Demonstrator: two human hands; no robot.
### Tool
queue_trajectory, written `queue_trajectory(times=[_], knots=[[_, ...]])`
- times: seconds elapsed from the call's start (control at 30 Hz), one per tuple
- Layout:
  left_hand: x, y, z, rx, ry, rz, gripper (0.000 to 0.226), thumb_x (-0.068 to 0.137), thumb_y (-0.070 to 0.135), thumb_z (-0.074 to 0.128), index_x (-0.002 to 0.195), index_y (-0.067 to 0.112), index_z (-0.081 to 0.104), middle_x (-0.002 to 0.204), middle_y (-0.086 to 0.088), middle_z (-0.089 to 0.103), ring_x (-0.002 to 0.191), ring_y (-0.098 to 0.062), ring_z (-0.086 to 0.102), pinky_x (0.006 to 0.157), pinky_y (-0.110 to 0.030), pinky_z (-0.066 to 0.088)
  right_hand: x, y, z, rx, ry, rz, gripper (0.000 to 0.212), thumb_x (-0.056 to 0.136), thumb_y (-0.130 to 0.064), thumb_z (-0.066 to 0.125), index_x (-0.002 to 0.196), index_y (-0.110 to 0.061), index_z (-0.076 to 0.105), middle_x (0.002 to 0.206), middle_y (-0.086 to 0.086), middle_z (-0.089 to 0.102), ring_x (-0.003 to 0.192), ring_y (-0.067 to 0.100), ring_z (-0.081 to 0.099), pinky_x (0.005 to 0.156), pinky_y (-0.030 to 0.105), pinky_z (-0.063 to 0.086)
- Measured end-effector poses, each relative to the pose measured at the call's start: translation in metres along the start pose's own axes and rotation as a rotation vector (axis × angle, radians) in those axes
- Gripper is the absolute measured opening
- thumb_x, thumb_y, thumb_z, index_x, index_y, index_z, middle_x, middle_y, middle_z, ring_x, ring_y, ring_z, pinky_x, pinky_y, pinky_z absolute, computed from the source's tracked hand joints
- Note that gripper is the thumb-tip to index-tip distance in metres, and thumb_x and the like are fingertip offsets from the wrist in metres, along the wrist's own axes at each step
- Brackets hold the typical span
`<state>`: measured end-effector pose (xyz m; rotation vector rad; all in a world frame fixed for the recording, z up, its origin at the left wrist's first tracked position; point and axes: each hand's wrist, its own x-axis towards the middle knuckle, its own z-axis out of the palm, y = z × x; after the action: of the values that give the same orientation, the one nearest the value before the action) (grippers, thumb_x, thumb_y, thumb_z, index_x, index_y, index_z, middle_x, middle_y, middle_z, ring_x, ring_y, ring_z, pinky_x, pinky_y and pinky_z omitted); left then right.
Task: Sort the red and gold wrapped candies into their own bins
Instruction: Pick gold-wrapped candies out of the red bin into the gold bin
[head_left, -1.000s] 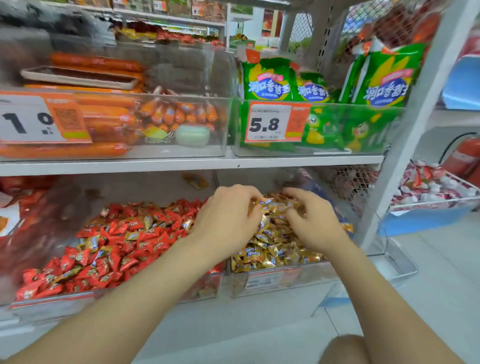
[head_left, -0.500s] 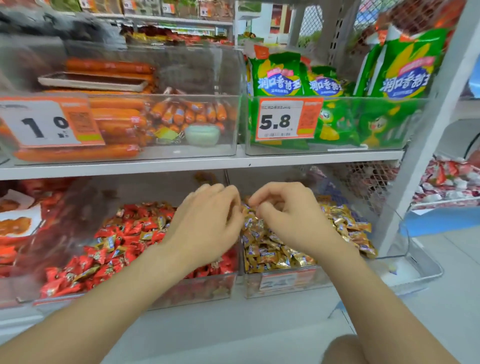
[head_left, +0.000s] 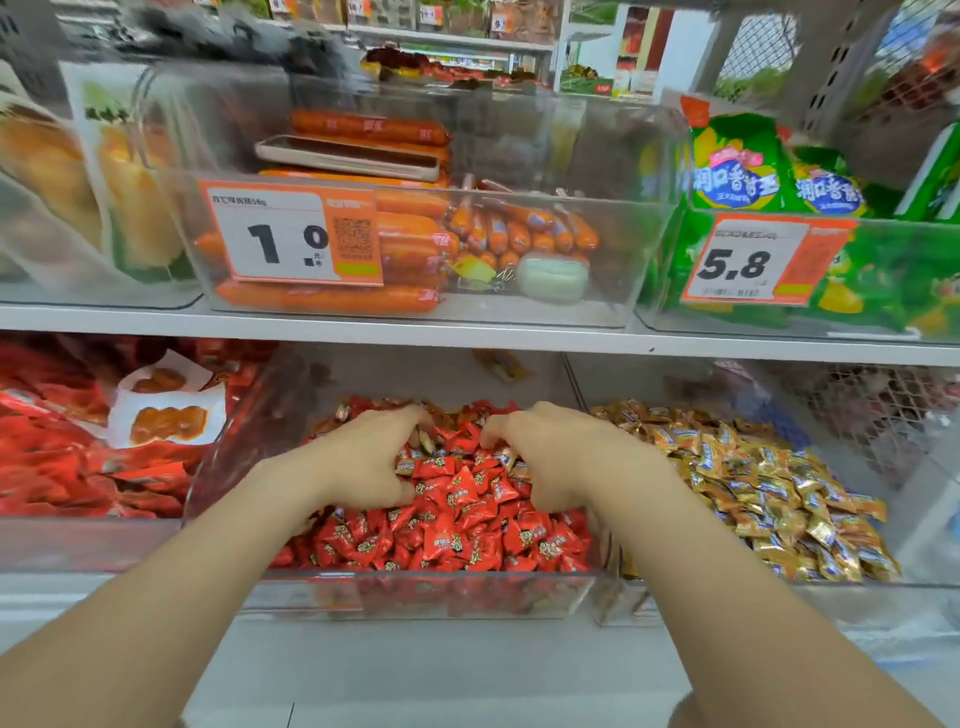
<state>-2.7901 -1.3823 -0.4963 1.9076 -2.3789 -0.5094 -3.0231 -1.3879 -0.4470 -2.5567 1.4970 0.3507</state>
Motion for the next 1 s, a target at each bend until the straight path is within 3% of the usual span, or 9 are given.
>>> queue_trajectory(times=[0.13,0.27,0.4,0.57,0.7,0.77,0.83,0.93,1.0], knots=[[0.008,-0.007,0.001,0.017,0.015,0.064,0.056,0.08,0.05,0.085,0.124,0.031,0.056,0.124,0.01,0.057,0.115,-0.013,0.051,0.098,-0.029,0.041,0.013,0.002,0.0,0.07,-0.026,-0.043,0.061,0.093,-0.008,0.069,0.139,-0.043,0.049,0.117,0.001,0.046,0.085,0.021,0.059,0.068,0.032,0.046],[0.01,-0.007,0.002,0.009,0.037,0.078,0.053,0.086,0.051,0.08,0.132,0.031,0.062,0.127,0.008,0.061,0.117,-0.015,0.055,0.098,-0.031,0.044,0.021,0.006,0.007,0.102,0.014,-0.035,0.055,0.095,-0.022,0.076,0.139,-0.044,0.052,0.111,-0.004,0.04,0.093,0.024,0.057,0.089,0.037,0.05],[0.006,-0.002,-0.001,-0.079,0.128,0.105,0.02,0.092,0.038,0.078,0.111,0.038,0.072,0.073,0.018,0.058,0.073,-0.002,0.054,0.08,-0.025,0.042,0.027,0.008,0.015,0.193,0.077,-0.04,0.032,0.099,-0.031,0.072,0.129,-0.038,0.063,0.113,0.001,0.053,0.1,0.023,0.059,0.089,0.034,0.049],[-0.004,-0.007,-0.002,-0.158,0.112,0.109,0.02,0.096,0.034,0.073,0.116,0.038,0.071,0.088,0.011,0.072,0.082,-0.005,0.067,0.084,-0.036,0.057,0.013,0.01,0.012,0.29,0.2,-0.122,0.015,0.104,-0.03,0.062,0.117,-0.028,0.071,0.091,-0.011,0.061,0.088,0.008,0.052,0.076,0.024,0.041],[-0.016,-0.007,-0.008,-0.237,0.138,0.127,0.018,0.104,0.023,0.061,0.114,0.033,0.071,0.091,0.013,0.07,0.082,-0.003,0.069,0.077,-0.025,0.058,0.006,0.009,0.007,0.324,0.266,-0.124,0.022,0.106,-0.034,0.06,0.104,-0.017,0.074,0.093,0.0,0.073,0.092,0.017,0.065,0.083,0.033,0.049],[-0.021,-0.008,-0.009,-0.286,0.15,0.119,0.021,0.108,0.019,0.051,0.114,0.032,0.067,0.094,0.006,0.068,0.08,-0.004,0.071,0.065,-0.019,0.053,0.003,0.009,0.009,0.348,0.281,-0.11,0.019,0.107,-0.029,0.056,0.105,-0.017,0.071,0.08,-0.003,0.068,0.077,0.008,0.063,0.075,0.034,0.052],[-0.024,-0.01,-0.008,-0.354,0.152,0.098,0.028,0.11,0.016,0.04,0.113,0.033,0.062,0.094,-0.006,0.065,0.077,-0.009,0.072,0.053,-0.023,0.049,0.001,0.006,0.009,0.358,0.289,-0.099,0.02,0.107,-0.019,0.048,0.109,-0.017,0.068,0.065,-0.01,0.056,0.058,0.001,0.057,0.061,0.027,0.046],[-0.027,-0.012,-0.008,-0.434,0.193,0.06,0.033,0.106,0.012,0.037,0.106,0.031,0.063,0.074,-0.017,0.059,0.056,-0.026,0.058,0.045,-0.029,0.041,0.004,0.002,0.008,0.366,0.272,-0.04,0.033,0.105,-0.02,0.041,0.1,-0.005,0.069,0.061,-0.002,0.056,0.06,0.016,0.056,0.068,0.038,0.052],[-0.029,-0.012,-0.011,-0.466,0.204,0.049,0.029,0.103,0.015,0.041,0.095,0.028,0.066,0.058,-0.001,0.05,0.051,-0.022,0.043,0.046,-0.027,0.035,0.005,0.0,0.008,0.371,0.288,-0.028,0.046,0.108,-0.036,0.045,0.086,-0.006,0.071,0.056,-0.003,0.055,0.057,0.017,0.056,0.068,0.037,0.052]])
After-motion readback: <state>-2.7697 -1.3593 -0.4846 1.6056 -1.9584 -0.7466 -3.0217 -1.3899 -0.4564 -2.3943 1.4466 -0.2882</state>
